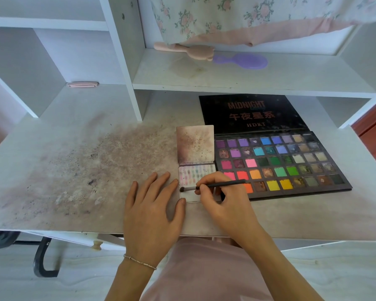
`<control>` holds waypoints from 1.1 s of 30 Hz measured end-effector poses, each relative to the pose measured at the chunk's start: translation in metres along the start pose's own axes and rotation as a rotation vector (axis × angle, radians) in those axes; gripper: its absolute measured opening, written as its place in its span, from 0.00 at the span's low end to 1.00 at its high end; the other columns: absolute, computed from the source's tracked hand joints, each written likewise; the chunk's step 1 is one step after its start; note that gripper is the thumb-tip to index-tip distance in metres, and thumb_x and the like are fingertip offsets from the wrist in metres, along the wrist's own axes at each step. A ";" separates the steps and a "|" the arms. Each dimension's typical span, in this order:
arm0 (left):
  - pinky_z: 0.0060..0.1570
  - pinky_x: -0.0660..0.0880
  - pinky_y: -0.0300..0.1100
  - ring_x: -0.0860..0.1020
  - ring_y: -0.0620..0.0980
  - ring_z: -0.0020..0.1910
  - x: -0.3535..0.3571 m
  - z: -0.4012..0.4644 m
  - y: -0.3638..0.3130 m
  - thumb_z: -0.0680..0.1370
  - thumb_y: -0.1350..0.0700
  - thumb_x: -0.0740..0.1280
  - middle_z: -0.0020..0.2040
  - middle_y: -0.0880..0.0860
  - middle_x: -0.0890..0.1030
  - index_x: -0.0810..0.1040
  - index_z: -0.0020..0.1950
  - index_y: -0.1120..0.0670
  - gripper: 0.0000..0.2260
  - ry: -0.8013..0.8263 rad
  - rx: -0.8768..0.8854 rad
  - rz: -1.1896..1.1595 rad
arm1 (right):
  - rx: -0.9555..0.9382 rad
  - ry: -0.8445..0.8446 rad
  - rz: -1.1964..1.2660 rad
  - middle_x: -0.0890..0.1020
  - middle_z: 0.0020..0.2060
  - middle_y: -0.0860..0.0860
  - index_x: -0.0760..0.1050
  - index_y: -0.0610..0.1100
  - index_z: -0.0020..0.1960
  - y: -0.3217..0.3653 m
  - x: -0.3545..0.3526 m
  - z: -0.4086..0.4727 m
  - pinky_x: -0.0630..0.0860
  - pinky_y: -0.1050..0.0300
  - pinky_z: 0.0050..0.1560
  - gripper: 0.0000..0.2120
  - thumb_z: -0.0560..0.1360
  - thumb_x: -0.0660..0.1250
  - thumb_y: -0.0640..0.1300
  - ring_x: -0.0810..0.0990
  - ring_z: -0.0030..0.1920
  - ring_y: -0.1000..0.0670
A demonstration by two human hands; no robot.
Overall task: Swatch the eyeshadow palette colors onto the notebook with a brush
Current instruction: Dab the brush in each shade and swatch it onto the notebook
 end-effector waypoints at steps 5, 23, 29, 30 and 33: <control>0.65 0.64 0.57 0.75 0.54 0.62 0.000 0.000 0.000 0.73 0.46 0.58 0.59 0.52 0.80 0.81 0.55 0.54 0.20 -0.001 0.004 0.002 | -0.007 0.004 -0.006 0.80 0.38 0.53 0.76 0.48 0.42 -0.001 0.000 0.000 0.73 0.65 0.40 0.03 0.71 0.63 0.42 0.78 0.40 0.54; 0.64 0.65 0.57 0.75 0.55 0.61 0.000 -0.001 0.000 0.73 0.46 0.58 0.58 0.53 0.80 0.81 0.55 0.54 0.20 -0.007 0.011 0.017 | 0.002 -0.340 0.124 0.79 0.39 0.58 0.74 0.54 0.43 -0.026 -0.068 -0.014 0.75 0.68 0.38 0.10 0.71 0.59 0.40 0.78 0.38 0.54; 0.64 0.64 0.57 0.75 0.56 0.61 0.001 -0.001 -0.001 0.72 0.46 0.58 0.58 0.53 0.80 0.81 0.55 0.54 0.20 -0.022 0.015 0.013 | 0.055 -0.359 -0.034 0.77 0.34 0.57 0.69 0.56 0.38 -0.032 -0.081 -0.017 0.70 0.76 0.36 0.08 0.71 0.57 0.43 0.77 0.39 0.65; 0.64 0.64 0.57 0.75 0.56 0.61 0.001 -0.001 -0.001 0.72 0.46 0.58 0.58 0.54 0.80 0.81 0.55 0.54 0.20 -0.024 0.017 0.012 | 0.046 -0.343 -0.051 0.76 0.33 0.58 0.69 0.56 0.38 -0.031 -0.079 -0.017 0.70 0.78 0.35 0.09 0.71 0.57 0.43 0.76 0.40 0.66; 0.64 0.64 0.57 0.75 0.57 0.61 0.000 -0.001 -0.002 0.72 0.46 0.58 0.58 0.54 0.80 0.81 0.56 0.54 0.20 -0.023 0.021 0.015 | 0.012 -0.296 -0.080 0.75 0.34 0.60 0.69 0.54 0.39 -0.028 -0.075 -0.017 0.69 0.79 0.35 0.09 0.71 0.57 0.41 0.76 0.41 0.68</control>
Point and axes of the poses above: each hand's wrist, its own z-axis towards the middle knuckle, its own x-axis out of the palm, y = z × x, the point moved 2 cm from there along z, towards the middle knuckle
